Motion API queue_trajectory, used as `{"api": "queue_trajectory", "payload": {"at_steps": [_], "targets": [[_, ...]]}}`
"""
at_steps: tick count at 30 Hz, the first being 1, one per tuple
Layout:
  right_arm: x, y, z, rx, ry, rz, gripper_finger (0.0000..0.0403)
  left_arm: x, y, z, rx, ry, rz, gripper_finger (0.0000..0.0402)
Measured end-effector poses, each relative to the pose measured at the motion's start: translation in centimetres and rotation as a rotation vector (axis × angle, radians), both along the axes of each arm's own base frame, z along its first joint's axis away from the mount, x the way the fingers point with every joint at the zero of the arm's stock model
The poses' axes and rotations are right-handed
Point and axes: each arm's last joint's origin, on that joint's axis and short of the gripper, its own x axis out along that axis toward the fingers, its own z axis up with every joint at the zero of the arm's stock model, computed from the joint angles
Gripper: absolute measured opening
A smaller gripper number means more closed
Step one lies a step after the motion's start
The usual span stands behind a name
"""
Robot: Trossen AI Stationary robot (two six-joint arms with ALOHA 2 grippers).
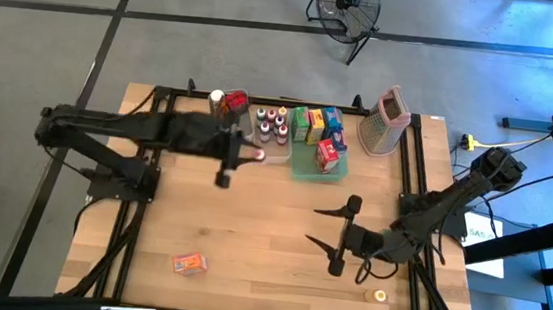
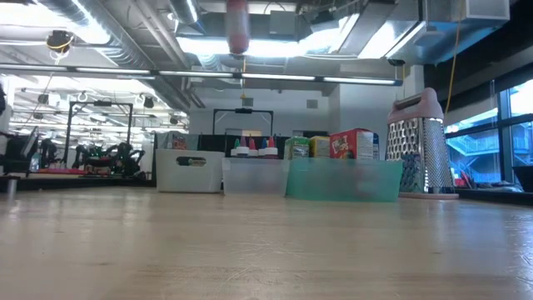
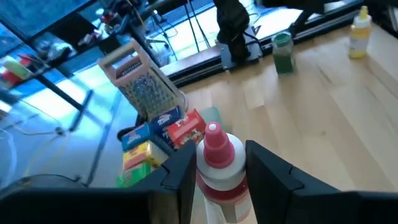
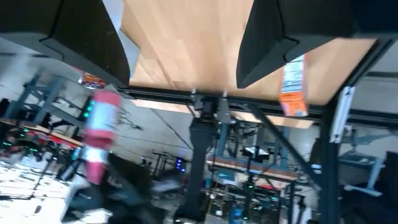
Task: Pick & Place Kitchen Items
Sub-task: Put the pink food coloring bottle into the transparent bin
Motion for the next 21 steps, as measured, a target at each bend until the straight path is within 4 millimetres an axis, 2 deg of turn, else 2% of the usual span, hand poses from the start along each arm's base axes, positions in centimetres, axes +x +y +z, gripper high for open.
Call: {"api": "queue_trajectory", "payload": {"at_steps": [3, 6, 12, 16, 21], "targets": [[-0.5, 0.6, -0.2, -0.012, 0.013, 0.028, 0.0297, 2.0, 2.4, -1.1, -0.064, 0.002, -0.01, 0.011], [-1.0, 1.2, -0.2, -0.014, 0.015, 0.051, 0.0297, 4.0, 4.3, -3.1, -0.115, 0.046, 0.003, 0.011], [-1.5, 1.8, -0.3, 0.0, 0.021, 0.081, 0.0297, 7.3, 6.1, -6.2, -0.111, 0.071, -0.007, 0.011], [-1.7, 2.0, -0.5, 0.016, 0.033, 0.09, 0.0297, 7.8, 7.6, -7.0, -0.1, 0.075, 0.025, 0.011], [-1.8, 2.1, -0.8, 0.019, 0.057, 0.091, 0.0297, 7.0, 10.0, -7.2, -0.12, 0.098, 0.085, 0.011]]}}
